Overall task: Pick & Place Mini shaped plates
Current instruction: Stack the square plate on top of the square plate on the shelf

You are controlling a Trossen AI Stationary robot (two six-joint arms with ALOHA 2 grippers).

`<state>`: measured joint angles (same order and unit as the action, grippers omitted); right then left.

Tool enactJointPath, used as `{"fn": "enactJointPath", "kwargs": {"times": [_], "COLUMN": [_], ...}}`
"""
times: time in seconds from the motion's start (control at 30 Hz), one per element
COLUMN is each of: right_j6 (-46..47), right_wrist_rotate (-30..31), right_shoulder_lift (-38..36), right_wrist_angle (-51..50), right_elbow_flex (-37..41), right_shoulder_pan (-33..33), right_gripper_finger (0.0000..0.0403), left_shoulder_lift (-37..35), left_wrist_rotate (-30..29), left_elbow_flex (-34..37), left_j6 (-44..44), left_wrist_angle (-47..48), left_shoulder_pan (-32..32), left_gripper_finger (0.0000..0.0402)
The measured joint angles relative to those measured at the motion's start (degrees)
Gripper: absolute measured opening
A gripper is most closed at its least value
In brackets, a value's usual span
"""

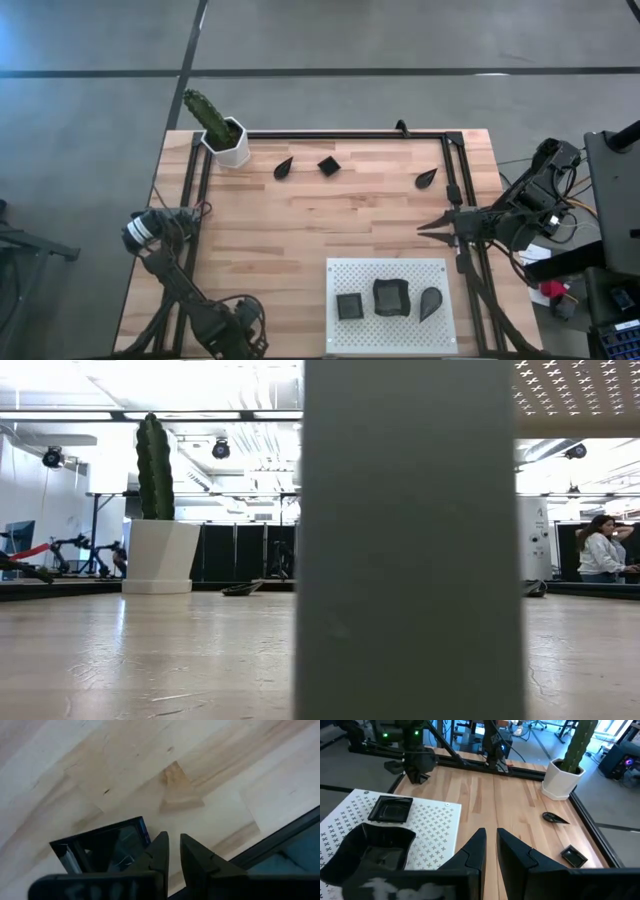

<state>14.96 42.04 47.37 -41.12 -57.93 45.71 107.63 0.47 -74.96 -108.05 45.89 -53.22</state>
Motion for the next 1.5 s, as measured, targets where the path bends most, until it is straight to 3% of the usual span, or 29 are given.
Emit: {"fn": "enactJointPath", "kwargs": {"times": [0.43,0.57,0.87,1.5], "right_j6": [-0.12,-0.22,-0.63,-1.19], "right_wrist_rotate": [0.13,0.13,0.13,0.11], "right_shoulder_lift": [0.02,0.02,0.02,0.02], "right_wrist_angle": [-0.04,-0.07,-0.28,-0.34], "right_elbow_flex": [0.00,0.00,0.44,0.74], "right_shoulder_pan": [0.00,0.00,0.02,0.00], "right_gripper_finger": [0.0043,0.0043,0.0043,0.0043], "left_shoulder_lift": [-0.02,-0.02,-0.07,-0.04], "left_wrist_rotate": [0.91,4.36,4.53,7.15], "left_elbow_flex": [-2.64,-2.89,-2.47,0.22], "left_j6": [5.07,2.93,-1.41,-3.68], "left_wrist_angle": [0.08,0.18,5.31,3.47], "left_shoulder_pan": [2.08,2.02,2.02,2.02], "left_gripper_finger": [0.0039,0.0039,0.0039,0.0039]}}
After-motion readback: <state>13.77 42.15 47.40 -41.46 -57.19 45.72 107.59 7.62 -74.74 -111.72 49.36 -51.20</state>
